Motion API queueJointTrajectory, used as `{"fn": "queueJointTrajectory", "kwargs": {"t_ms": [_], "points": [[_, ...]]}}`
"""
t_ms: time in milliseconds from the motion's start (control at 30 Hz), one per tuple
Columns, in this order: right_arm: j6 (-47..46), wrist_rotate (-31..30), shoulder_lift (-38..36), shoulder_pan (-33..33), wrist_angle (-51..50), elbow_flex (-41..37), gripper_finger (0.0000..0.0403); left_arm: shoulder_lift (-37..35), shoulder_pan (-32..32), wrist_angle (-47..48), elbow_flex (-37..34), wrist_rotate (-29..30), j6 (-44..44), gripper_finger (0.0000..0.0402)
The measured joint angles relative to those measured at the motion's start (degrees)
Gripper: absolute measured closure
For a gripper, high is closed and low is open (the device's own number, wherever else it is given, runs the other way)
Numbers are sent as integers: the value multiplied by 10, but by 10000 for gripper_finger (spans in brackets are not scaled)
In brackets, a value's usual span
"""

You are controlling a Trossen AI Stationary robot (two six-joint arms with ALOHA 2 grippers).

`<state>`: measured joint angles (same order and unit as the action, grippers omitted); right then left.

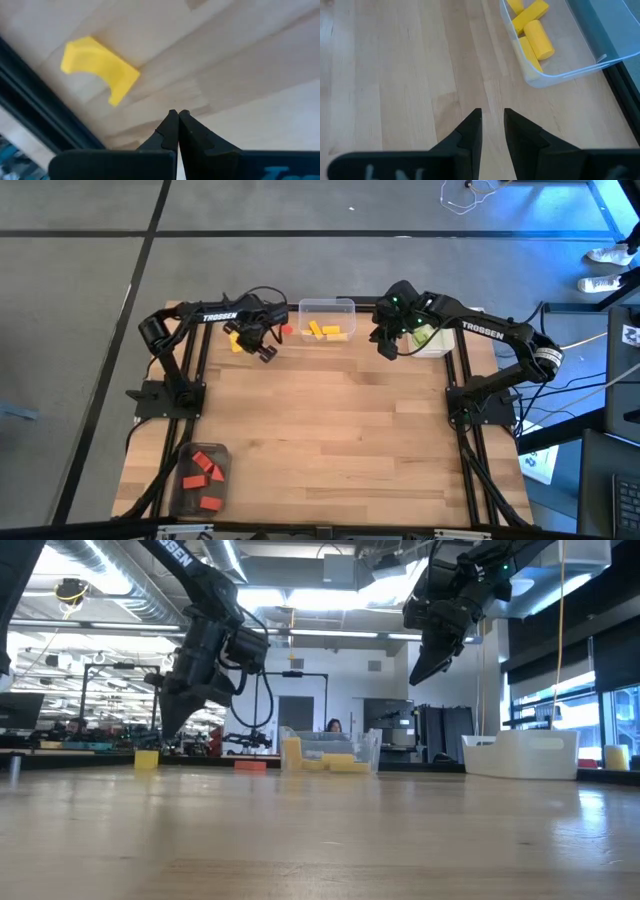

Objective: Sort & place blocks by color
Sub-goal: Put the yellow arched block into the transparent bin

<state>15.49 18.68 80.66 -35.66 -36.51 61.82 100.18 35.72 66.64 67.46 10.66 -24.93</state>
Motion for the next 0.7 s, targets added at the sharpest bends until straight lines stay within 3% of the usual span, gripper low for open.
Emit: {"fn": "queueJointTrajectory", "kwargs": {"t_ms": [200,367,533,700], "points": [[0,0,0,0,0,0,321,0,10,0,0,-7,2,388],[0,0,0,0,0,0,321,4,30,3,0,-9,19,322],[0,0,0,0,0,0,321,4,39,2,0,27,63,251],[0,0,0,0,0,0,321,4,41,-15,-35,31,132,220]]}}
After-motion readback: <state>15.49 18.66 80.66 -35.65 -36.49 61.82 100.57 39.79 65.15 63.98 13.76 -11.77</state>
